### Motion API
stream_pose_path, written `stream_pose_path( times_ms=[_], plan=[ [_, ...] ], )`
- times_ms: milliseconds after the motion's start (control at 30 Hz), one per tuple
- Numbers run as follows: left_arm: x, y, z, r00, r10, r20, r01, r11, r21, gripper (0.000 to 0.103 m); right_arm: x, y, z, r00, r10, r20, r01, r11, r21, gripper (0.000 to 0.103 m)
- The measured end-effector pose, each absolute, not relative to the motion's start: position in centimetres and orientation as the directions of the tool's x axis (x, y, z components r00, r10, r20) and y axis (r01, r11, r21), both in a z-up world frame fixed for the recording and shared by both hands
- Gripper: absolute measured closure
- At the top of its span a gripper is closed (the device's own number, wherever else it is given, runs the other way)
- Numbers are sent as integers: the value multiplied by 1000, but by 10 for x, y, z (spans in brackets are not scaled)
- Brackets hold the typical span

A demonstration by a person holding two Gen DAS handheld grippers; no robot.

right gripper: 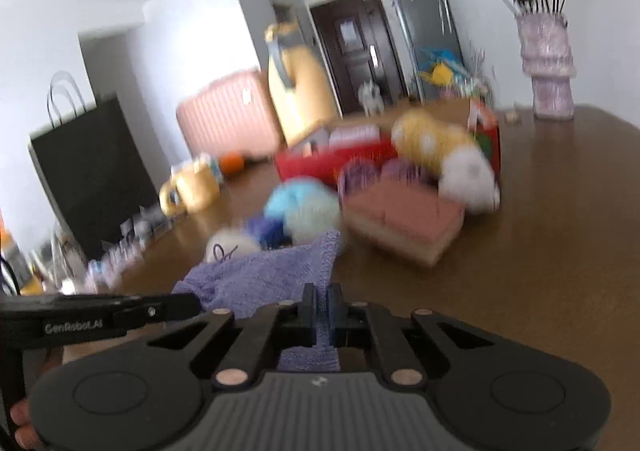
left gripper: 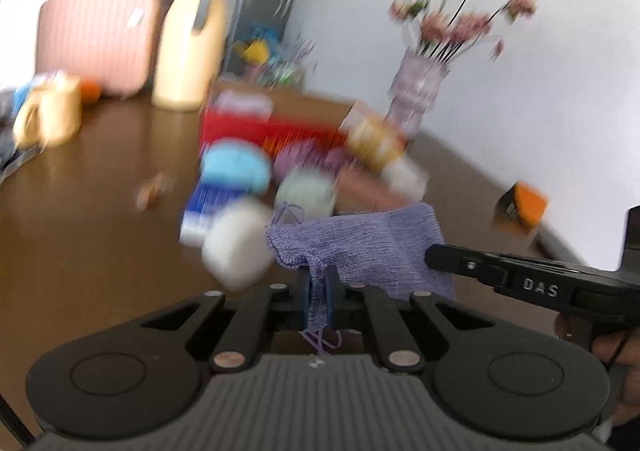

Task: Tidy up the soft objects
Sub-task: 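Carry the linen pouch with both grippers into the cardboard box, then open both grippers to release the pouch beside the headband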

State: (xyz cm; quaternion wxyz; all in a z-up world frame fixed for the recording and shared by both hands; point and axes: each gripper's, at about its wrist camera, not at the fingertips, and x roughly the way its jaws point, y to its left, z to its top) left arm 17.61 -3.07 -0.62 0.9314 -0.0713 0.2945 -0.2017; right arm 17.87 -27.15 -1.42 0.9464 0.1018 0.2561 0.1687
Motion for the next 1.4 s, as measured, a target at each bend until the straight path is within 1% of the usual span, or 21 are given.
stream_pose_path(
  times_ms=[133, 167, 233, 267, 333, 400, 467, 533, 600, 633, 667, 700, 733, 767, 800, 833, 967, 1067, 1200, 1300, 1400],
  plan=[
    [229, -32, 43, 784, -444, -434, 385, 896, -220, 95, 236, -274, 35, 835, 387, -392, -319, 920, 229, 98],
    [254, -34, 56, 791, -442, -424, 391, 897, -206, 95, 258, -273, 46, 836, 387, -388, -325, 920, 218, 98],
    [309, -40, 71, 793, -422, -439, 383, 906, -179, 95, 317, -269, 66, 827, 388, -406, -332, 921, 205, 98],
    [341, -44, 75, 790, -405, -461, 372, 913, -165, 95, 352, -265, 72, 817, 384, -430, -330, 923, 198, 98],
    [412, -53, 75, 767, -351, -538, 328, 934, -142, 95, 420, -255, 73, 791, 347, -505, -298, 938, 178, 98],
    [478, -60, 60, 716, -291, -634, 286, 952, -113, 95, 490, -247, 61, 725, 331, -603, -250, 944, 217, 98],
    [527, -65, 40, 673, -219, -706, 232, 969, -79, 95, 540, -242, 40, 658, 332, -676, -200, 943, 267, 99],
    [561, -70, 22, 654, -120, -747, 173, 985, -6, 94, 576, -237, 16, 592, 332, -735, -154, 941, 302, 99],
    [579, -75, 10, 647, -92, -757, 176, 984, 30, 94, 593, -232, 4, 591, 304, -747, -131, 950, 283, 99],
    [585, -78, 6, 647, -80, -758, 179, 983, 49, 93, 600, -228, 1, 592, 293, -750, -126, 954, 273, 98],
    [590, -80, 4, 651, -71, -756, 178, 982, 62, 87, 608, -226, -2, 587, 287, -757, -116, 955, 273, 96],
    [594, -78, 2, 651, -65, -756, 168, 984, 61, 81, 614, -224, -4, 578, 286, -764, -101, 954, 281, 89],
    [596, -76, 3, 653, -74, -754, 158, 987, 40, 76, 619, -224, -6, 570, 287, -770, -81, 952, 295, 78],
    [595, -72, 5, 654, -88, -752, 152, 988, 17, 69, 622, -226, -5, 565, 290, -773, -71, 950, 305, 70],
    [590, -66, 7, 656, -110, -747, 159, 987, -6, 58, 621, -228, -3, 568, 293, -769, -66, 948, 312, 60],
    [582, -64, 11, 666, -121, -736, 162, 987, -15, 53, 617, -232, -2, 585, 283, -760, -61, 950, 307, 58],
    [560, -63, 35, 716, -138, -685, 189, 982, 0, 49, 598, -254, 22, 625, 293, -724, -67, 944, 324, 58],
    [538, -56, 60, 744, -142, -653, 200, 980, 15, 40, 573, -271, 56, 675, 271, -686, -84, 952, 294, 58],
    [495, -37, 95, 801, -137, -583, 198, 979, 42, 32, 522, -303, 101, 753, 206, -625, -94, 974, 208, 49],
    [460, -19, 116, 838, -121, -532, 179, 982, 59, 31, 479, -330, 128, 806, 137, -575, -61, 987, 149, 46],
    [433, -8, 132, 855, -103, -508, 153, 987, 57, 31, 445, -350, 142, 828, 128, -547, -42, 985, 168, 46]
  ],
)
